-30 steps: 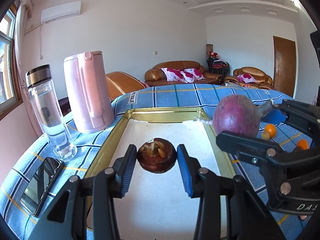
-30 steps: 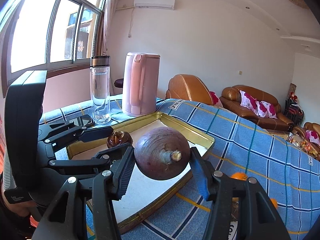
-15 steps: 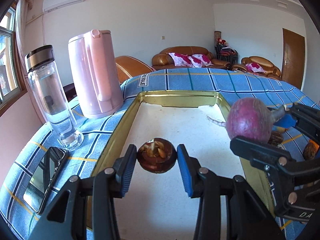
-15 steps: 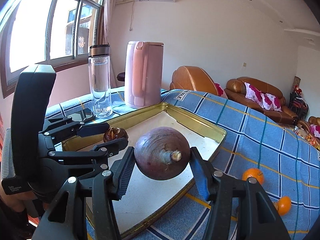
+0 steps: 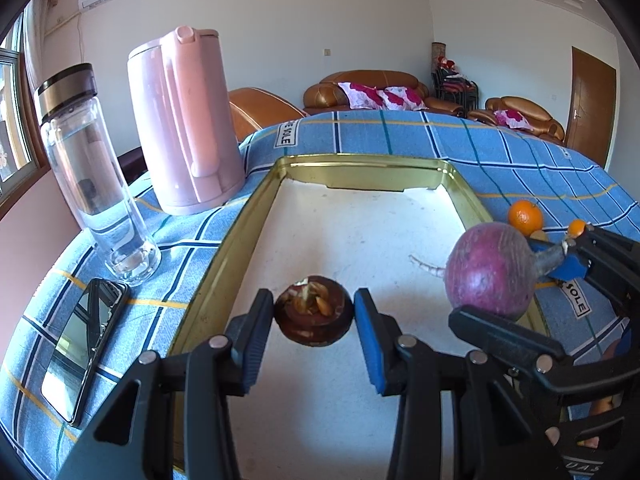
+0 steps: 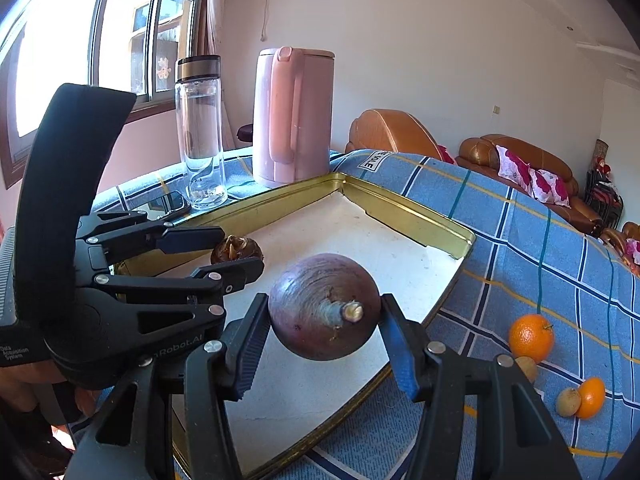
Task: Organize fruits
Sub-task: 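Lower both fruits into the tin tray and open both tools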
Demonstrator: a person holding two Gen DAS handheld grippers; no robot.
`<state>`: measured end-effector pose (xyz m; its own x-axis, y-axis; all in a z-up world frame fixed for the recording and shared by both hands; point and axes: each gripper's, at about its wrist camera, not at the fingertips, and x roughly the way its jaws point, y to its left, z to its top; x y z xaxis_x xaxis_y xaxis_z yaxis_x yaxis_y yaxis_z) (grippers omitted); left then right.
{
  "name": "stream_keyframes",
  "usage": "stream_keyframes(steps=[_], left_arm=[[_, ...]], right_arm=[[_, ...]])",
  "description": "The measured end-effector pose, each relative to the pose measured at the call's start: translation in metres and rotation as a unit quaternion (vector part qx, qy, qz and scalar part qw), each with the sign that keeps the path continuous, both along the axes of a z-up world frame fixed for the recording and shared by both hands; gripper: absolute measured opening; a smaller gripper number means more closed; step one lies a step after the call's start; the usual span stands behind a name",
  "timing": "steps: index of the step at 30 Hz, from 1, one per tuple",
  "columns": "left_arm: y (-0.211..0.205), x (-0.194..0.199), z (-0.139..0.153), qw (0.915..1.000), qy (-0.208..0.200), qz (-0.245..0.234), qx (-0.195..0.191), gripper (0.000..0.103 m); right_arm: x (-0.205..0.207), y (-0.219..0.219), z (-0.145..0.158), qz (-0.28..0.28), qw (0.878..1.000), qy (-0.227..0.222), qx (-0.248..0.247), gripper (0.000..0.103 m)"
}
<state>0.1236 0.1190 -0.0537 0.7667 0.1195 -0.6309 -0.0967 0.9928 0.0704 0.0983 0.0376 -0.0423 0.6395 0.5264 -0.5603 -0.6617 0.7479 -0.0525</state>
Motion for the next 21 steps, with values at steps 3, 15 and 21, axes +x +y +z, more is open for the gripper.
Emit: stream_keyframes(steps=[3,15,21], left_arm=[[0.0016,0.0015,-0.0006,1.0,0.004,0.003,-0.002,0.043],[0.0056,0.0055,-0.0046,0.9998,0.019,0.009,-0.005,0.044],[0.0059,0.0046,-0.0035,0.9998,0.017,0.008,-0.004,0.045]], right_arm=[[0.0013,0.0024,-0.0015,0.001,1.0,0.007,-0.006,0.056],[0.0055,0.0065,-0.0063,-0.003,0.999,0.022,-0.023,0.057],[0.0059,0.0065,-0.0056,-0.004,0.999,0.023,-0.022,0.057]])
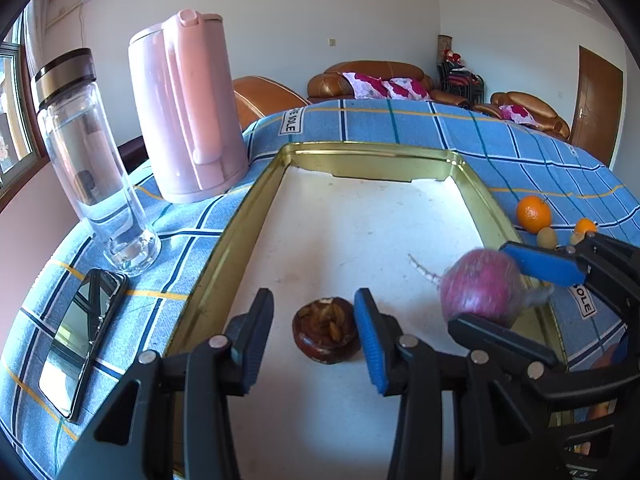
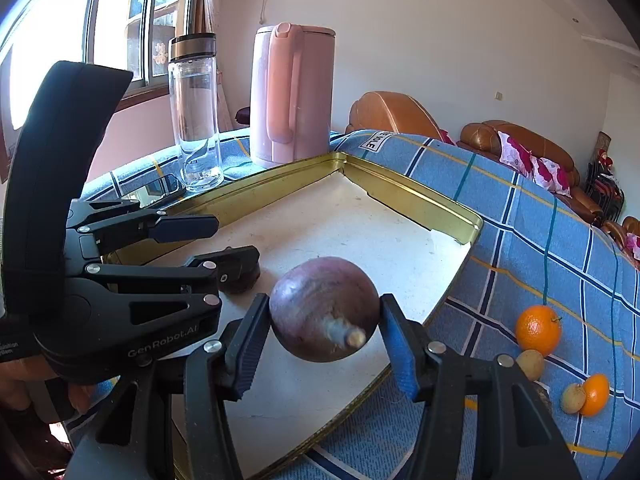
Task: Organize fruits
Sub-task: 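Lower both fruits into the tin tray and open both tools, then move both tools to the fruit and grasp an orange with the right tool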
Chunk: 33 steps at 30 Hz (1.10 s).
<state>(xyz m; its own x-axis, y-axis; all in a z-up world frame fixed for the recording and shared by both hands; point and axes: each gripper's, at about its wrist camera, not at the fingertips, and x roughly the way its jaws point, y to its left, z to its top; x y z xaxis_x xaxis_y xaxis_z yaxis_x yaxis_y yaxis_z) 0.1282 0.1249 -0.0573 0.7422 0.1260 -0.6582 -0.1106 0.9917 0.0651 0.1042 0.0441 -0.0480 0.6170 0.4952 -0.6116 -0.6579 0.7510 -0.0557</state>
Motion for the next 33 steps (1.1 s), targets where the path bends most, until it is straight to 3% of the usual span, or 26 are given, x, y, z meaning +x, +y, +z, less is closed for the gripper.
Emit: stream_keyframes(steps=[6,14,20,27,33], left_arm=[[0.005,-0.005,0.003,0.9998,-0.013,0.014,-0.003,0.067],[0.005,-0.011,0.007,0.9992,-0.029,0.025,0.0,0.081],[0.006,-0.023,0.013,0.9974,-0.062,0.033,-0.014,0.098],[-0.014,-0.033,0.017,0.9966,-0.078,0.016,-0.02,0.1],[-0.053,-0.041,0.022,0.9955,-0.087,-0.027,-0.024,0.101]], right_arm=[[-0.001,-0.004,0.002,-0.009,1.0,-0.006,0.009,0.065],[-0.003,-0.009,0.007,-0.029,0.999,-0.026,0.019,0.07],[-0.007,-0.019,0.014,-0.037,0.997,-0.047,0.044,0.074],[-0.02,-0.037,0.017,-0.059,0.995,-0.074,0.024,0.074],[-0.038,-0.081,0.026,-0.09,0.992,-0.084,0.035,0.074]])
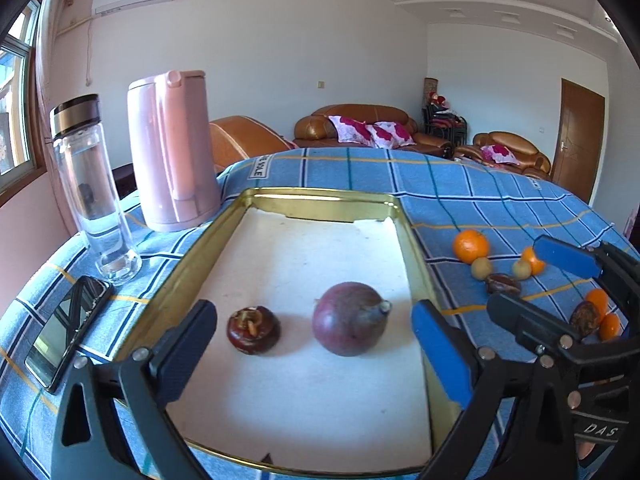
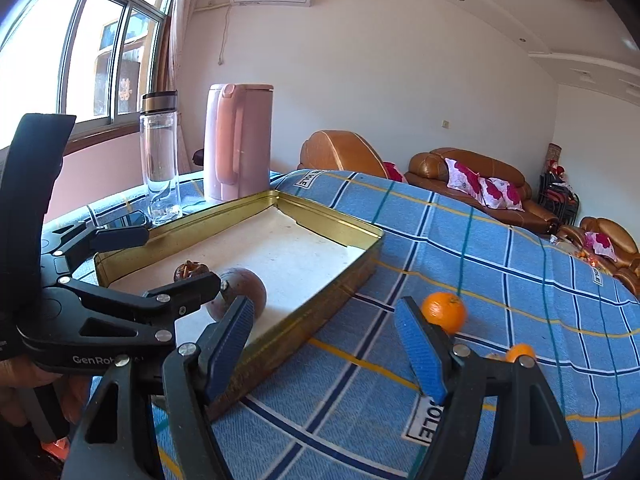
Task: Organize fruits
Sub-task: 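Move both tools to the fruit and grasp an orange with the right tool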
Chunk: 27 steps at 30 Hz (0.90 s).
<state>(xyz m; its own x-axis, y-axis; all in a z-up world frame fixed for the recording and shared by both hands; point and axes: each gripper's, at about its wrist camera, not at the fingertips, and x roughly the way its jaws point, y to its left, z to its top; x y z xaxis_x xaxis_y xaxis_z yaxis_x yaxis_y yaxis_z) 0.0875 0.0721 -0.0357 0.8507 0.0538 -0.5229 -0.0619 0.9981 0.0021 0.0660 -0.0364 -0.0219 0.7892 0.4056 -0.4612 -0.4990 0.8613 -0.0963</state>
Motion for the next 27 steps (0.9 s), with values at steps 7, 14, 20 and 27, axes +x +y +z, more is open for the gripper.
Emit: stream_keyframes(steps=[7,14,20,27], left_arm=[[-0.057,-0.003,0.003,0.9979,-0.003,-0.063,0.011,0.101],[-0.116,0.002,0.001,0.9909,0.014,-0.133,0.013,0.101],[-0.166,0.005,-0.004,0.9814,0.03,-0.189,0.021,0.101],[-0.199,0.012,-0.01,0.9709,0.053,-0.233,0.021,0.101]], right_arm=[[-0.023,-0.074,0.004,-0.072,0.997,-0.004,0.028,0.074],[-0.041,-0.145,-0.013,-0.154,0.987,0.017,0.04,0.074],[-0.041,-0.184,-0.028,-0.196,0.979,0.042,0.046,0.074],[-0.035,-0.195,-0.04,-0.2,0.976,0.07,0.046,0.07]])
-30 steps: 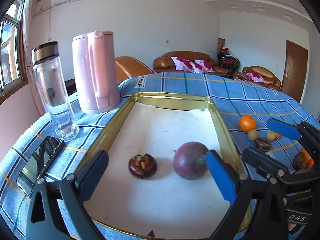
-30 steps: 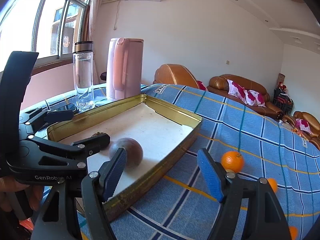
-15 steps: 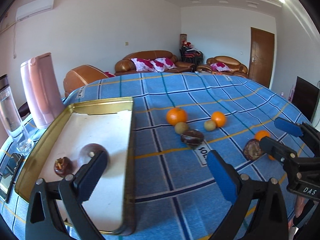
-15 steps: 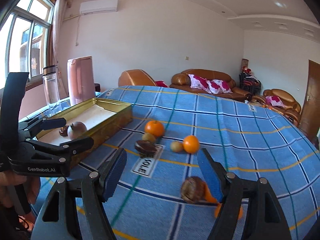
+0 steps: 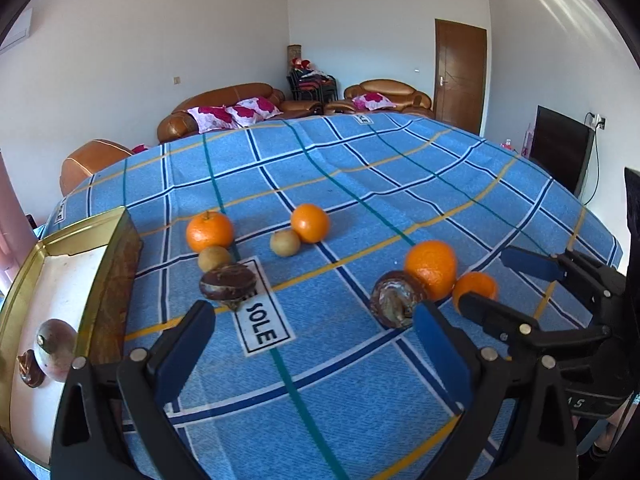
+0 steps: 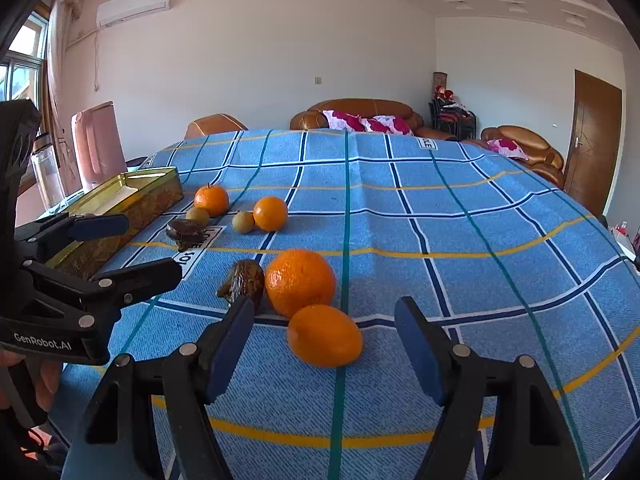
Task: Organize fruits
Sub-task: 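Move both tools to the fruit and grasp an orange with the right tool, then grasp a dark brown mangosteen with the left tool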
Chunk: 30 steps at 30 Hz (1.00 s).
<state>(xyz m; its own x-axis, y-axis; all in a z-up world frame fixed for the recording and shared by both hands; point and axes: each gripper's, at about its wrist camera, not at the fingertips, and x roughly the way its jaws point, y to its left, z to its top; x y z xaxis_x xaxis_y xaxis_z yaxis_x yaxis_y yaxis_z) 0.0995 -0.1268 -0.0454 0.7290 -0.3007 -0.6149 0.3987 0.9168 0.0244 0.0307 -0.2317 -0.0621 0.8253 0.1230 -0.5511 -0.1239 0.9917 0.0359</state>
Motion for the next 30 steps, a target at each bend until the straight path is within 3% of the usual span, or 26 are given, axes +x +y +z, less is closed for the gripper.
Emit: stream_keyframes(steps=[6,9,17,22,30], left_arm=[[-0.013,0.004,-0.002,0.9998,0.013,-0.016,0.002,0.101],[-0.02,0.004,-0.004,0.9995,0.015,-0.024,0.012,0.101],[-0.02,0.009,-0.006,0.999,0.03,-0.033,0.002,0.1],[-0.023,0.017,-0.009,0.9971,0.054,-0.051,-0.018,0.091],[-0.018,0.032,-0.015,0.9953,0.08,-0.04,-0.036,0.088]], right_arm=[[0.008,0.0,-0.007,0.014,0.999,0.041,-0.006,0.06],[0.01,0.004,-0.01,0.022,0.998,0.049,-0.017,0.044],[0.006,0.003,-0.008,0.022,0.999,0.038,-0.011,0.044],[0.003,0.001,-0.007,0.018,0.999,0.026,-0.006,0.044],[-0.002,-0.017,-0.003,0.0,0.999,0.001,0.053,0.044]])
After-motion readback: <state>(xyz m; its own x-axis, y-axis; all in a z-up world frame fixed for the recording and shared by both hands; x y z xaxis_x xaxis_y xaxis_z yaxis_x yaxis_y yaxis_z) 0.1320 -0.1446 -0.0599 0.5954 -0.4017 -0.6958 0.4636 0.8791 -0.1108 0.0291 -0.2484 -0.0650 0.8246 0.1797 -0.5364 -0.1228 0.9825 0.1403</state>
